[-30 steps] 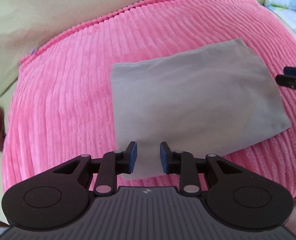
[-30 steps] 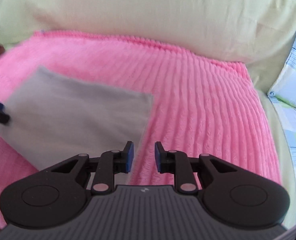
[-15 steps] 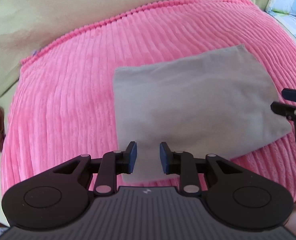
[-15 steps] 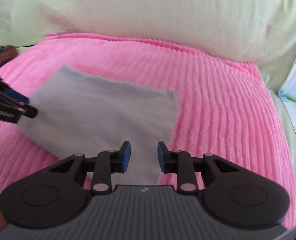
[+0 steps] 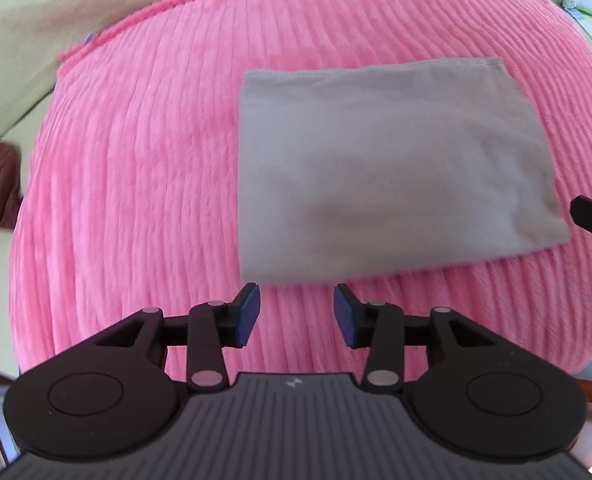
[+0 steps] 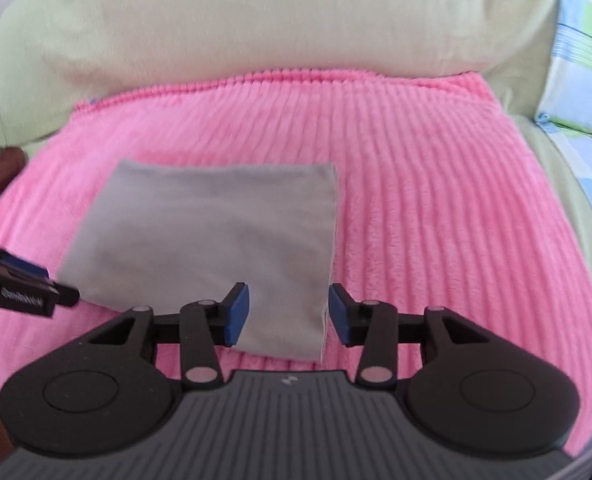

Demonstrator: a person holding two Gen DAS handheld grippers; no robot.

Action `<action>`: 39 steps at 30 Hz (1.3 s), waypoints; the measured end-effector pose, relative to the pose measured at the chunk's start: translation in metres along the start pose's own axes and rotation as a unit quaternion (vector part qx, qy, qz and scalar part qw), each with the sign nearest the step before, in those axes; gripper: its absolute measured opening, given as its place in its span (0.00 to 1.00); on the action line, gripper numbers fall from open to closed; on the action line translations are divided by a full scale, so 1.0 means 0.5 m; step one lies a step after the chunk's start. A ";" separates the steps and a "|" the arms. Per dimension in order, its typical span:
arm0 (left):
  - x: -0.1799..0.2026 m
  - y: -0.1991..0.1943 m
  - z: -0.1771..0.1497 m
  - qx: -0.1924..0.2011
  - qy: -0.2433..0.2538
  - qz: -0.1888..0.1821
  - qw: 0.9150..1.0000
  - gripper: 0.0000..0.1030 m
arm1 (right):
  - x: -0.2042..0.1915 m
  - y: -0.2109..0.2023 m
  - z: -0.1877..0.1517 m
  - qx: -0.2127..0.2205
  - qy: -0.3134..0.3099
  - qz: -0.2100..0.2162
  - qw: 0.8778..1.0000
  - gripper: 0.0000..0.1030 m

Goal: Fold clothes
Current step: 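Pull both grippers back and up from the folded tank top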

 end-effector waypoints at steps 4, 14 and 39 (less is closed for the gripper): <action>0.009 -0.064 -0.035 -0.002 -0.017 -0.008 1.000 0.54 | -0.008 -0.079 -0.001 0.005 0.008 0.007 1.000 0.45; 0.033 -0.118 -0.118 -0.017 -0.029 -0.020 0.999 0.56 | -0.037 -0.179 -0.052 -0.008 0.048 0.015 0.999 0.59; -0.044 -0.454 -0.133 0.073 0.017 -0.039 0.996 0.60 | -0.131 -0.509 0.074 0.057 0.095 -0.047 0.993 0.98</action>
Point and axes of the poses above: each gripper's, at about its wrist camera, not at the fingertips, and y roughly the way its jaws point, x to its right, z to its top, the point moved 8 cm from there along y, roughly the way its jaws point, and after that the axes turned 3 degrees about x, right-handed, at the moved point
